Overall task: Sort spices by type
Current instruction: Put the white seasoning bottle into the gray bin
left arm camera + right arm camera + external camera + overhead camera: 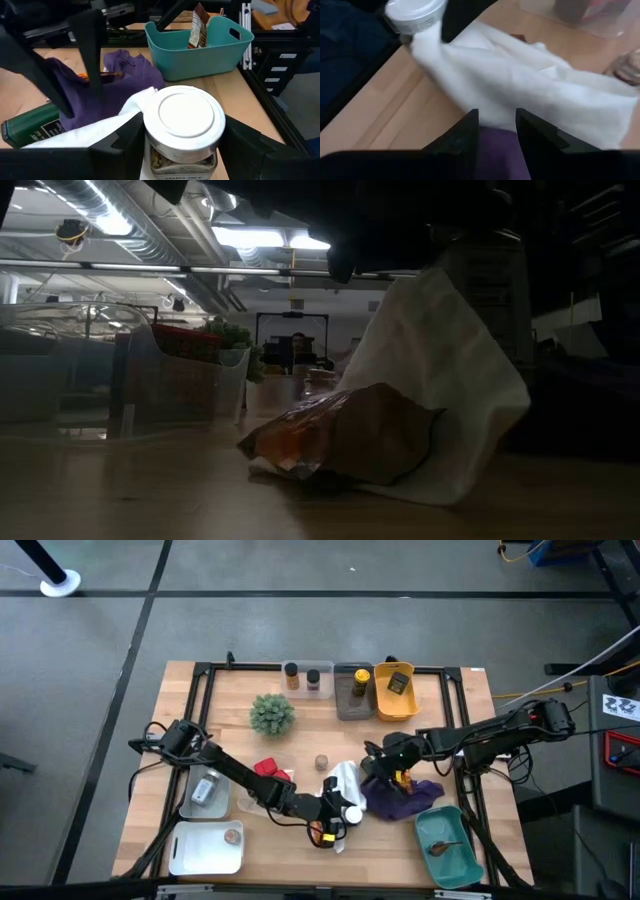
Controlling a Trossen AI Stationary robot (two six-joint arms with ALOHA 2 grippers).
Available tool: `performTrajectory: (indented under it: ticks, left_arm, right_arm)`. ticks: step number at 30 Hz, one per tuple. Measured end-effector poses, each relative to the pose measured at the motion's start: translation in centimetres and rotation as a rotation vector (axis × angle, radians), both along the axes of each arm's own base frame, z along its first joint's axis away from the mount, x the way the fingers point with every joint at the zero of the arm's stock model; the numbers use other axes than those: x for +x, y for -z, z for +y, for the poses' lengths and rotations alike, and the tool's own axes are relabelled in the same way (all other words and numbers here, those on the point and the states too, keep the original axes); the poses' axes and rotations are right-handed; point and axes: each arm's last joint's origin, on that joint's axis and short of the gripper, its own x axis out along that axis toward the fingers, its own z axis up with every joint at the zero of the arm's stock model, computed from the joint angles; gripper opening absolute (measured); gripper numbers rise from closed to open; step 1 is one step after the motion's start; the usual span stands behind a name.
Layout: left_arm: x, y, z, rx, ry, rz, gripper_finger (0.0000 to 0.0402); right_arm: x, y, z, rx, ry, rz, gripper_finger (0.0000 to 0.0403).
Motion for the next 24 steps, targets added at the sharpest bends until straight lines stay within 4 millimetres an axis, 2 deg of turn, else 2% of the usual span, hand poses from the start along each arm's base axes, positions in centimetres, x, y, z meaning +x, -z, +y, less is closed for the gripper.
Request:
performTrajectory:
  ticks: [8,13,20,24]
  left_arm:
    - [0.1,0.1,0.3,-0.012,-0.013,0.007,0.0195]
    - [0.2,0.1,0.5,-0.017,-0.019,0.007,0.0193]
    - [0.2,0.0,0.5,-0.023,-0.022,0.005,0.0194]
    - [0.2,0.0,0.5,-0.024,-0.022,0.003,0.0194]
  right_arm:
    - [0.0,-0.2,0.7,0.044,-0.071,-0.018,0.0131]
    - [0.0,-0.6,2.5,0.016,-0.101,-0.081,0.0131]
    - [0.0,-1.0,4.4,-0.119,0.015,-0.169,0.0131]
    - [-0.2,-1.0,4.9,-0.129,0.01,-0.172,0.0131]
